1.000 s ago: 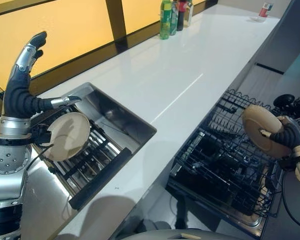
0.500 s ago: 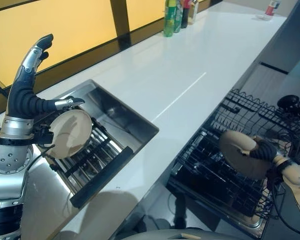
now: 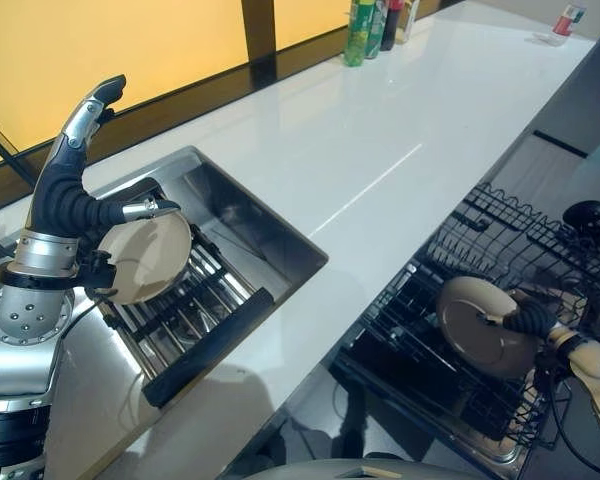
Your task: Pick up plates and place into dishwasher.
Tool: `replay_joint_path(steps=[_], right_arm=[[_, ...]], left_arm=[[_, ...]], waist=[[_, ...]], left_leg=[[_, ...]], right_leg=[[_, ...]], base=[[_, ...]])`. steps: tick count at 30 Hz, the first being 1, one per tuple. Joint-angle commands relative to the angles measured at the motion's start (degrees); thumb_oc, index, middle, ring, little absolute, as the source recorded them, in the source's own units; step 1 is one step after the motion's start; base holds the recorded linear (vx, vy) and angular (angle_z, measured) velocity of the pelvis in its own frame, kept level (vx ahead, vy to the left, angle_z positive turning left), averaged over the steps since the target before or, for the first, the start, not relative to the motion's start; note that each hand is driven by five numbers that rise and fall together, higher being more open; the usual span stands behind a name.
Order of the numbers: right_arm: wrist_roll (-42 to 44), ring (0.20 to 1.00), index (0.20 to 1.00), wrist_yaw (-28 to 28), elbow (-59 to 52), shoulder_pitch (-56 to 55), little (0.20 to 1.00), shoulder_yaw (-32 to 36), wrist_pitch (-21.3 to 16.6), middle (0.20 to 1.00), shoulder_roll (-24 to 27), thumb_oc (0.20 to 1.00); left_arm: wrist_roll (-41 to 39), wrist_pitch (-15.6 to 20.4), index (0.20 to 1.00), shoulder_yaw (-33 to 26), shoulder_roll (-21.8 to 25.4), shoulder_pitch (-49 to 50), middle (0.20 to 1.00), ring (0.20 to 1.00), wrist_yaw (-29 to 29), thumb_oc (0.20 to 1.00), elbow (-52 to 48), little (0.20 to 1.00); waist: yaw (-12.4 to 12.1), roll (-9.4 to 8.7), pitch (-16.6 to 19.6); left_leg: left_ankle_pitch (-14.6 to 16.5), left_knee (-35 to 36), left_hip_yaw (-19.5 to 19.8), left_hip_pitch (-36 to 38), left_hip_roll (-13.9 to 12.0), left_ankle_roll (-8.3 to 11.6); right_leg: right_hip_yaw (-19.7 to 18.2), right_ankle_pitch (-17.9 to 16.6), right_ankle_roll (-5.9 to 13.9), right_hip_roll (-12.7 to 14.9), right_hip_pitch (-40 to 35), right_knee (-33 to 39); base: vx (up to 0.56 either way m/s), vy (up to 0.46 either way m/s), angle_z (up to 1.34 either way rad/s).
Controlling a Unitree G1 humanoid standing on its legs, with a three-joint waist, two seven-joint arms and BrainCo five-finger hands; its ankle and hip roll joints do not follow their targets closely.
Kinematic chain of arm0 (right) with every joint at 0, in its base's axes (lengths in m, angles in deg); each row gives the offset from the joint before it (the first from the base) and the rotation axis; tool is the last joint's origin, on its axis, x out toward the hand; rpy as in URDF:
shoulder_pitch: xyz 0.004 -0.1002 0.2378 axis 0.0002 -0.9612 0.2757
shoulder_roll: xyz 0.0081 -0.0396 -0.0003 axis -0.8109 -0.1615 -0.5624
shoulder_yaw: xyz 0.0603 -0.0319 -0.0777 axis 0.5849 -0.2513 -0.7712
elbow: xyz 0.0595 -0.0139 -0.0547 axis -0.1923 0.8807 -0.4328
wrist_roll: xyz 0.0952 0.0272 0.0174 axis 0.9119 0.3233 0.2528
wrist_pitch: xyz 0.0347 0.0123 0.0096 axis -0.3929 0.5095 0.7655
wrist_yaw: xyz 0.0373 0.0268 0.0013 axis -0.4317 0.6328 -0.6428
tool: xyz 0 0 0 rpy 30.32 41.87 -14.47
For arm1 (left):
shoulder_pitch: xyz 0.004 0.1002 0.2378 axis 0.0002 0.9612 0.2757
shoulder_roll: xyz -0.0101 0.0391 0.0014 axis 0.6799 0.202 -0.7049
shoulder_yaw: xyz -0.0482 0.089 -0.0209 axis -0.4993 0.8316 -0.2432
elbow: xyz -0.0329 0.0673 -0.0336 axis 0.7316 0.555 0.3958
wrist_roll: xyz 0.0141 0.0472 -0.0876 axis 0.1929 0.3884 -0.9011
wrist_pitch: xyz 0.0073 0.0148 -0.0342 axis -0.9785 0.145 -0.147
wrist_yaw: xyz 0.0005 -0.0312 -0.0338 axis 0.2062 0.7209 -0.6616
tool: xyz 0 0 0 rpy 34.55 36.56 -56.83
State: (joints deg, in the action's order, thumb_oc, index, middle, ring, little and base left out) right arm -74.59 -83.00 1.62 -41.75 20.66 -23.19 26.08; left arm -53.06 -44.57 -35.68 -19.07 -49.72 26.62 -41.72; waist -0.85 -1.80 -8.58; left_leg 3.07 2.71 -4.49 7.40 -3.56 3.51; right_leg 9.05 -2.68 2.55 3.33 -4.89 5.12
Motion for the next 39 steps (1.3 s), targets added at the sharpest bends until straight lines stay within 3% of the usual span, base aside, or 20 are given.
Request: replay_joint_path(steps=[1,6,8,10,14,31,34,39], right_arm=[[4.2,0.200,0.200,-1.1,3.1,4.7,0.200,-1.7,-3.8,0.200,1.9,0.200],[12.9,0.200,0.200,-0.9,5.2,6.4,0.200,-1.7,-6.0,0.200,1.9,0.200],[18.7,0.200,0.200,-2.1,0.6,7.4,0.200,-0.3,-5.8,0.200,1.6,0.200],[18.9,0.200,0.200,-2.9,-1.5,7.4,0.200,1.0,-6.8,0.200,0.8,0.200],[14.1,0.200,0.200,-4.8,-1.5,7.9,0.200,1.3,-8.6,0.200,1.6,0.200],[1.9,0.200,0.200,-8.4,2.2,6.2,0.200,-4.7,-4.8,0.200,5.2,0.200],[-5.1,0.200,0.200,-11.3,2.3,5.2,0.200,-8.0,-5.1,0.200,5.6,0.200],[-8.7,0.200,0.200,-9.1,5.0,8.4,0.200,-16.4,-5.7,0.200,6.5,0.200]], left_arm=[[-0.3,2.2,1.000,4.1,3.3,-4.4,1.000,1.000,0.0,1.000,3.4,1.000],[-0.8,2.5,1.000,5.0,3.7,-4.6,1.000,1.000,0.5,1.000,3.8,1.000],[-0.9,2.2,1.000,5.0,3.8,-4.3,1.000,1.000,0.1,1.000,3.2,1.000],[-0.9,3.4,1.000,4.9,3.5,-4.3,1.000,1.000,0.3,1.000,4.3,1.000],[-1.0,2.8,1.000,5.0,2.8,-4.7,1.000,1.000,-0.1,1.000,4.3,1.000],[-1.0,0.3,1.000,6.8,4.4,-4.9,1.000,1.000,0.0,1.000,3.9,1.000],[-1.6,-0.1,1.000,7.2,4.5,-4.7,1.000,1.000,0.2,1.000,3.4,1.000],[0.1,-1.6,1.000,11.4,5.2,-8.2,1.000,1.000,-2.7,1.000,2.8,1.000]], waist=[[-0.5,-0.17,3.9],[-1.2,-0.01,4.0],[-1.2,0.04,4.0],[-1.2,0.12,4.0],[-1.2,0.42,4.3],[-1.1,1.00,2.8],[-1.2,1.20,2.1],[-1.8,1.75,-0.4]], left_leg=[[-1.8,-1.4,-0.6,-5.3,1.4,-0.60],[-2.0,-0.8,0.0,-4.7,1.3,-0.44],[-2.1,-0.6,0.1,-4.6,1.3,-0.47],[-1.9,-1.0,0.2,-4.8,1.3,-0.43],[-1.9,-1.0,0.4,-4.8,1.3,-0.18],[-2.4,-1.4,0.7,-4.9,1.2,0.28],[-2.4,-2.0,0.7,-5.4,1.2,0.31],[-2.6,-3.4,1.4,-7.8,1.5,0.12]], right_leg=[[1.6,8.2,3.07,2.0,1.5,-10.6],[2.2,8.1,2.99,2.0,0.5,-9.8],[2.5,8.2,2.84,2.0,0.2,-9.5],[2.7,8.3,2.83,2.0,0.2,-9.7],[3.1,8.6,2.92,2.1,0.3,-9.8],[3.1,8.7,2.71,2.1,-0.2,-10.3],[3.1,8.7,2.85,2.5,0.4,-10.9],[2.8,8.5,2.74,2.9,2.5,-12.0]], base=[[0.00,0.000,0.00],[0.03,-0.018,0.04],[0.01,-0.010,0.02],[0.00,0.000,0.00],[0.00,0.000,0.00],[0.02,-0.011,0.01],[0.02,-0.020,0.00],[-0.07,-0.046,0.02]])
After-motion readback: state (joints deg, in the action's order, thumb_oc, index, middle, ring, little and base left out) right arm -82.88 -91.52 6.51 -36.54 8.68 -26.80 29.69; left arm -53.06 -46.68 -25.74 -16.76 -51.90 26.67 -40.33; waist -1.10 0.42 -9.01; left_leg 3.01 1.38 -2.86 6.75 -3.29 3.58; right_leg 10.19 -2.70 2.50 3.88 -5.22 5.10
